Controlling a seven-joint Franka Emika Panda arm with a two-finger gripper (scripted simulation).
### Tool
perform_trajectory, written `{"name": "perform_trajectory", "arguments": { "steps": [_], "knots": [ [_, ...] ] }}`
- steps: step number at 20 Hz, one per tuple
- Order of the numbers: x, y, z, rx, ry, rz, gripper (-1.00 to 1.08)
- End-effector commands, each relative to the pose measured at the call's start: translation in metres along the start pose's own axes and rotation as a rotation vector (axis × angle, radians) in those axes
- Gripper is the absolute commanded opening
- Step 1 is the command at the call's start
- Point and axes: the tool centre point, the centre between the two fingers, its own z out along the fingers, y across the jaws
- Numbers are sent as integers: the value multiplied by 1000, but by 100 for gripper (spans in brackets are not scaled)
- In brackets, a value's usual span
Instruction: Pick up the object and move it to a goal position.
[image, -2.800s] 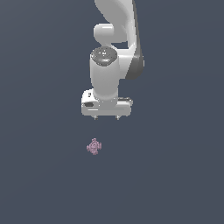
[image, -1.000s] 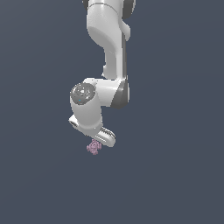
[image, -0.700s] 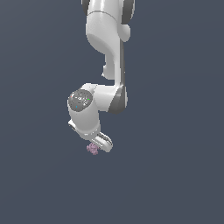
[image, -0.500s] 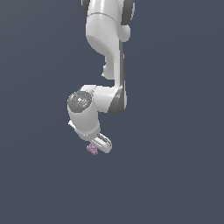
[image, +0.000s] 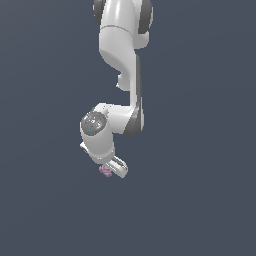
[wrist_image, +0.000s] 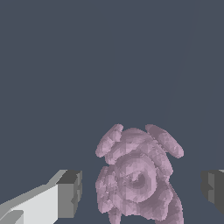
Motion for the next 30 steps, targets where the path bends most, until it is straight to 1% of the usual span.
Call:
{"name": "perform_trajectory", "arguments": {
  "steps": [1,4,8,9,22,30],
  "knots": [
    [-1,0,14,0,-1,2,100],
    [0,0,22,0,0,2,100],
    [1,0,22,0,0,2,100],
    [1,0,22,0,0,2,-100],
    [-1,-1,22,0,0,2,-100],
    [-17,-4,16,0,0,2,-100]
  ]
}}
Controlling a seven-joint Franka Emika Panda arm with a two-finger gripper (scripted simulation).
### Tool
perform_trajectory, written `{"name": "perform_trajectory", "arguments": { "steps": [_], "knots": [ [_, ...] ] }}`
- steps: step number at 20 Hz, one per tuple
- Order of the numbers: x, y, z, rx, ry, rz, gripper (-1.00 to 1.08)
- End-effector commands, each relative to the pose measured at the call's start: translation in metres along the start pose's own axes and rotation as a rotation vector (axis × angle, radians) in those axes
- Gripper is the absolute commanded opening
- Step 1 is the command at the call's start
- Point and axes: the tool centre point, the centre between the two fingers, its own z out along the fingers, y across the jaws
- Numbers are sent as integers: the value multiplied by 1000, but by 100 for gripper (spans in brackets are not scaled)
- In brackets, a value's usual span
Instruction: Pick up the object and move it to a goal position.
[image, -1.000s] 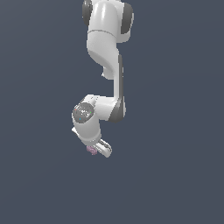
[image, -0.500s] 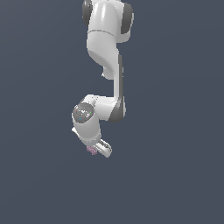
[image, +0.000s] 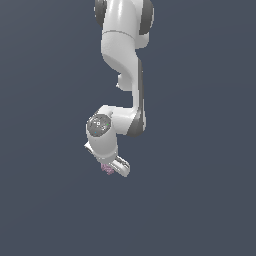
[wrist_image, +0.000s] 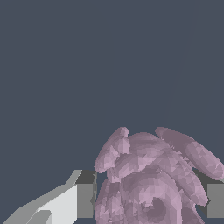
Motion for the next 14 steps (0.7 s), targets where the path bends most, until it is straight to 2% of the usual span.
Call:
{"name": "perform_trajectory", "arguments": {
  "steps": [1,7,14],
  "knots": [
    [-8,-2,-3,0,0,-1,-100],
    [-38,-8,-13,1,0,-1,-100],
    [-90,-20,-30,1,0,-1,-100]
  ]
}}
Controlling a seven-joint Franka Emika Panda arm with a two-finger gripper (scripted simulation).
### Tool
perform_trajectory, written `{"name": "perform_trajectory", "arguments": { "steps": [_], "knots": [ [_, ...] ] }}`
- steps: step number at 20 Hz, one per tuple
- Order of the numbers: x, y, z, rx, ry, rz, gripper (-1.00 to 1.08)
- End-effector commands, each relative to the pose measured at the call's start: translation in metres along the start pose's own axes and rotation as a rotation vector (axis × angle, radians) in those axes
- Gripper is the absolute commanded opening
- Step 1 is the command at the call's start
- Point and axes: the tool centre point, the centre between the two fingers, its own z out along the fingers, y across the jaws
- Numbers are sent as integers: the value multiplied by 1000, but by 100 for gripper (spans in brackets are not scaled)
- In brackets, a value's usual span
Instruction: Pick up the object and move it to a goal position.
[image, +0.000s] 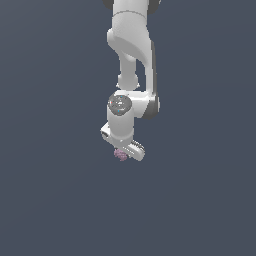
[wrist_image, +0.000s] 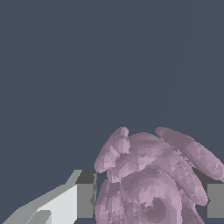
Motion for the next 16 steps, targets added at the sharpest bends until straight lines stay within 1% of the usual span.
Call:
{"name": "perform_trajectory", "arguments": {
  "steps": [1,12,16],
  "knots": [
    [-21,-5,-7,1,0,-1,-100],
    [-123,-28,-42,1,0,-1,-100],
    [-157,-37,-54,1,1,-1,-100]
  ]
}}
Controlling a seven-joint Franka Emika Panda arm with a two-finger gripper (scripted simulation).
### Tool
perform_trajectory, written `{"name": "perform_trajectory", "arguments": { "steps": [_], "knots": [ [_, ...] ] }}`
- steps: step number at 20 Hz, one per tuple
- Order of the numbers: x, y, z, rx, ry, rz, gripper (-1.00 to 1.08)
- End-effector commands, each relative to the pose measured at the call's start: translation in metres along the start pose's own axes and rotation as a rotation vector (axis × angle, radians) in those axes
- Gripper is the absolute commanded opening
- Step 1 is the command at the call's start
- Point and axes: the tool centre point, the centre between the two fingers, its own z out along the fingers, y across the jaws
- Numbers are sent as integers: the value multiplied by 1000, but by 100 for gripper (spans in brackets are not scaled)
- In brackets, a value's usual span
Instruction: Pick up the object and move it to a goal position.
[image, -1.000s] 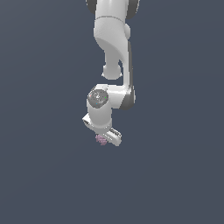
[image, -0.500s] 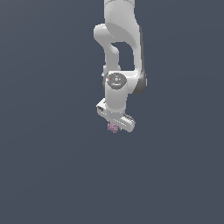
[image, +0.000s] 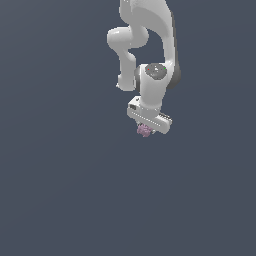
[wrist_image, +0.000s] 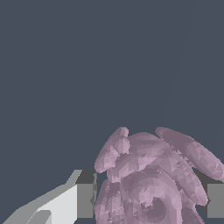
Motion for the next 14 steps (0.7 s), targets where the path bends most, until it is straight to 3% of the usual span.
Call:
{"name": "perform_trajectory", "arguments": {
  "steps": [1,7,14],
  "knots": [
    [-20,-5,-7,0,0,1,-100],
    [-54,-14,-20,-1,1,1,-100],
    [-68,-18,-25,-1,1,1,-100]
  ]
}}
